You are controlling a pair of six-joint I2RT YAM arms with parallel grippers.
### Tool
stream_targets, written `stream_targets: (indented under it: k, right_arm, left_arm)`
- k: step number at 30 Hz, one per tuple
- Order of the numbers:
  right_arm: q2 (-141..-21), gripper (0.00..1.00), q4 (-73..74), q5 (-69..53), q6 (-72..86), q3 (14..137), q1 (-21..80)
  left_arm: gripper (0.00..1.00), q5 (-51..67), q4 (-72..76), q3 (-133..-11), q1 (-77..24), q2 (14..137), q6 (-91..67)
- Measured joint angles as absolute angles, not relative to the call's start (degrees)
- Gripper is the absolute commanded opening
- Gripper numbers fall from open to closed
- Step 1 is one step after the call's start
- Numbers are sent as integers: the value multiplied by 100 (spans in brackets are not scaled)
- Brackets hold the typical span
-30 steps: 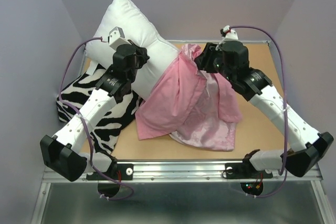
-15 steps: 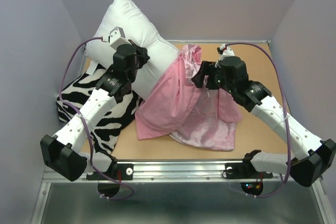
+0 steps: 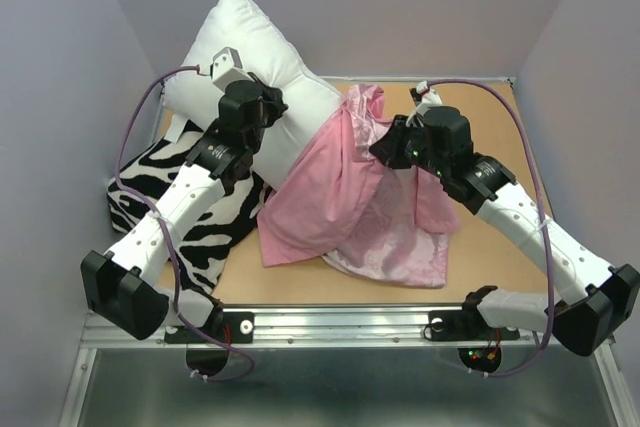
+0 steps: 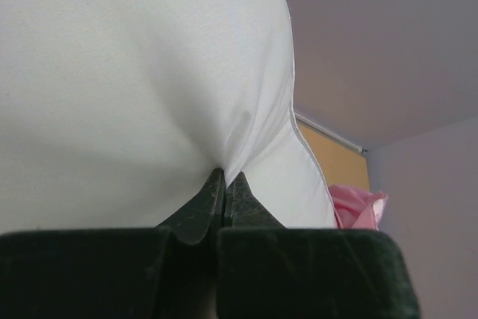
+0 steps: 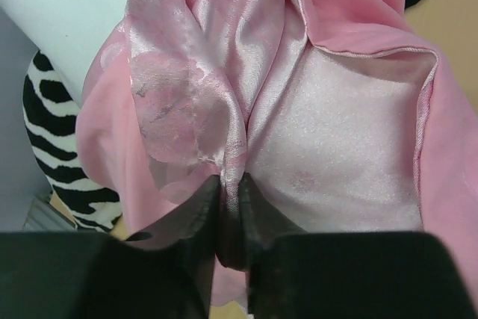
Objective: Remove the pillowcase from the pillow
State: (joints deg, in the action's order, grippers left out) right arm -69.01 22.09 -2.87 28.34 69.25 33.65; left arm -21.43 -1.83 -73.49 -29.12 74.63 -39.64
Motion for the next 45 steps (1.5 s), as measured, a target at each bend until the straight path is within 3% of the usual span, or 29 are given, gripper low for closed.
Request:
stream_targets:
  k: [1, 3, 15, 25, 45]
  right_arm:
    - [-6895, 5, 2187, -274, 2849, 6901, 3365]
    - [-6810, 1, 2209, -156, 2884, 6801, 3365]
    - [-4995, 1, 2969, 1210, 3299, 5898, 3352]
    - [-4407, 1, 3747, 1680, 3599, 5828, 3382]
    - [-4178, 1, 5846, 1863, 3686, 9028, 3385]
  left_arm:
    - [0, -2150, -185, -7400, -2912, 7502, -3938]
    - [0, -2167, -217, -7520, -2912, 7592, -3876]
    - [0, -1789, -633, -8687, -2073, 8020, -3505]
    - [0, -1452, -827, -9432, -1422, 8538, -3304]
    - [0, -825, -908, -10733, -873, 9480, -3411]
